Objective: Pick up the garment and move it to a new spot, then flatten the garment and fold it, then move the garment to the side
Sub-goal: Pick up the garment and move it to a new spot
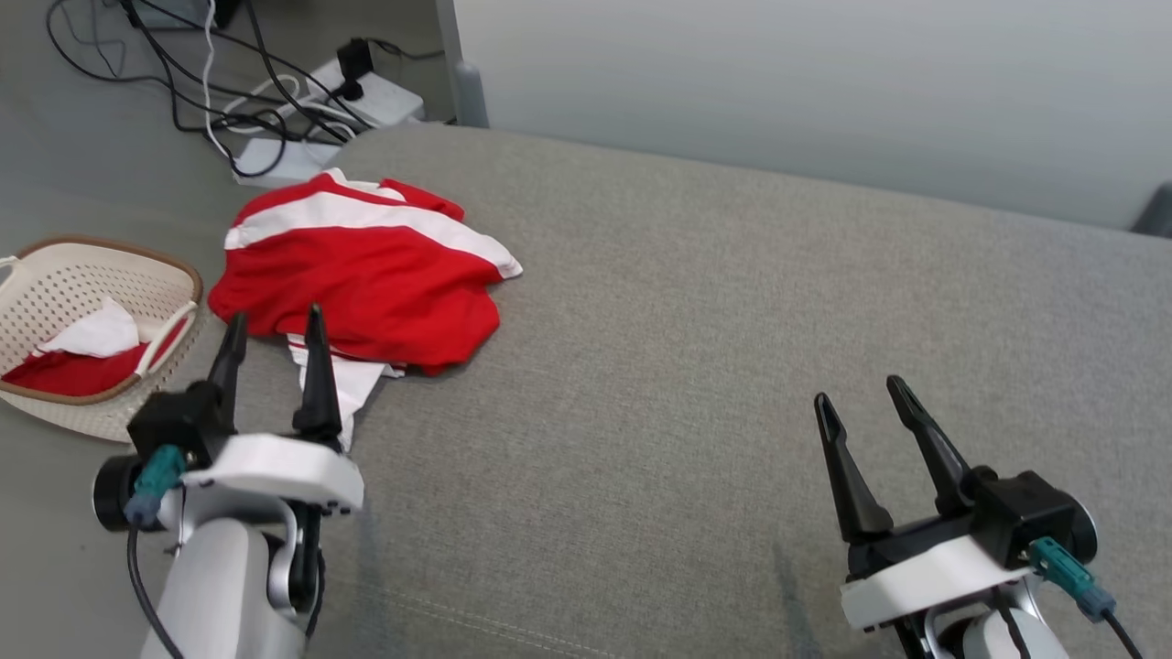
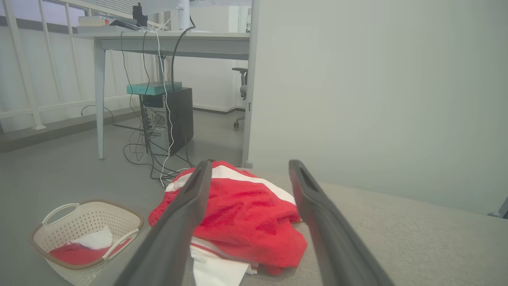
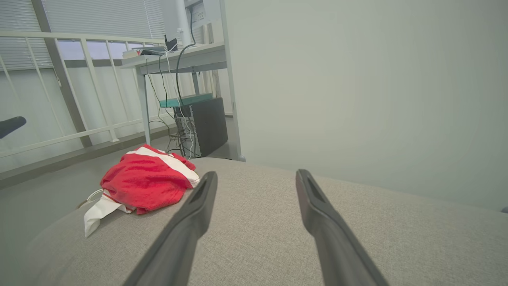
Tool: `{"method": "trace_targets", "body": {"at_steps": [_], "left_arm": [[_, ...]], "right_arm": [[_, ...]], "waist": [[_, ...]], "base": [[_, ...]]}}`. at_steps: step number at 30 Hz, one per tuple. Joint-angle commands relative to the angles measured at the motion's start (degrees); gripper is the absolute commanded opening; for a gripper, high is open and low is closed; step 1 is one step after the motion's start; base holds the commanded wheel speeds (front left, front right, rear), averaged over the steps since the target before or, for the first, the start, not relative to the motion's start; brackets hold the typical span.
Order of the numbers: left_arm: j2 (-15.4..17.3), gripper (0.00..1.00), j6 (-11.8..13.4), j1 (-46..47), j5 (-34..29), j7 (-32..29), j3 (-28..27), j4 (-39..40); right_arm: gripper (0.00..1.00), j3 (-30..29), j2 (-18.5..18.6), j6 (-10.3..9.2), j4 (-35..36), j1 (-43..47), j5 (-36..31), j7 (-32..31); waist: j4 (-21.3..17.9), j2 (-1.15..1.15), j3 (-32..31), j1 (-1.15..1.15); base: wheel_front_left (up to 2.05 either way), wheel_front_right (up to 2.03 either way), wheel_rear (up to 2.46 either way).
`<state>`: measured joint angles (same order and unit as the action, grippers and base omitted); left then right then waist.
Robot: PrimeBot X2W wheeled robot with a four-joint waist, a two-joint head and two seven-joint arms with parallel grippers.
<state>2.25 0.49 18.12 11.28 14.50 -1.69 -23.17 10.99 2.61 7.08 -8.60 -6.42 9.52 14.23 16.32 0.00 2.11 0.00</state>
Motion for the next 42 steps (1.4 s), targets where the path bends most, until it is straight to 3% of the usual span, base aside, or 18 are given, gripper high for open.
{"method": "trace_targets", "body": {"at_steps": [1, 13, 27, 42], "left_arm": [[0.9, 1.0, -0.3, 4.4, 0.7, 0.5, -2.3, -0.4], [4.3, 1.0, -1.6, 18.9, 0.3, 0.5, -4.7, -16.7], [11.2, 1.0, 1.4, 32.5, -3.8, 0.5, -2.5, -38.0], [15.9, 1.0, 4.1, 35.8, -6.9, 0.5, 0.8, -44.4]], "right_arm": [[1.0, 1.5, 0.7, 0.41, 0.9, -3.0, -0.8, 0.8], [1.0, 4.2, 1.3, 0.41, 0.1, -8.5, -1.8, 0.8], [1.0, 6.5, 1.2, 0.41, -0.1, -12.9, -2.2, 0.8], [1.0, 7.5, 0.6, 0.41, 0.1, -14.8, -1.0, 0.8]], "waist": [[-1.4, 0.0, 2.4, 0.0], [-5.6, 0.0, 9.8, 0.0], [-10.9, 0.0, 16.9, 0.0], [-13.9, 0.0, 20.2, 0.0]], "base": [[0.0, 0.0, 0.0], [0.0, 0.0, 0.0], [0.0, 0.0, 0.0], [0.0, 0.0, 0.0]]}}
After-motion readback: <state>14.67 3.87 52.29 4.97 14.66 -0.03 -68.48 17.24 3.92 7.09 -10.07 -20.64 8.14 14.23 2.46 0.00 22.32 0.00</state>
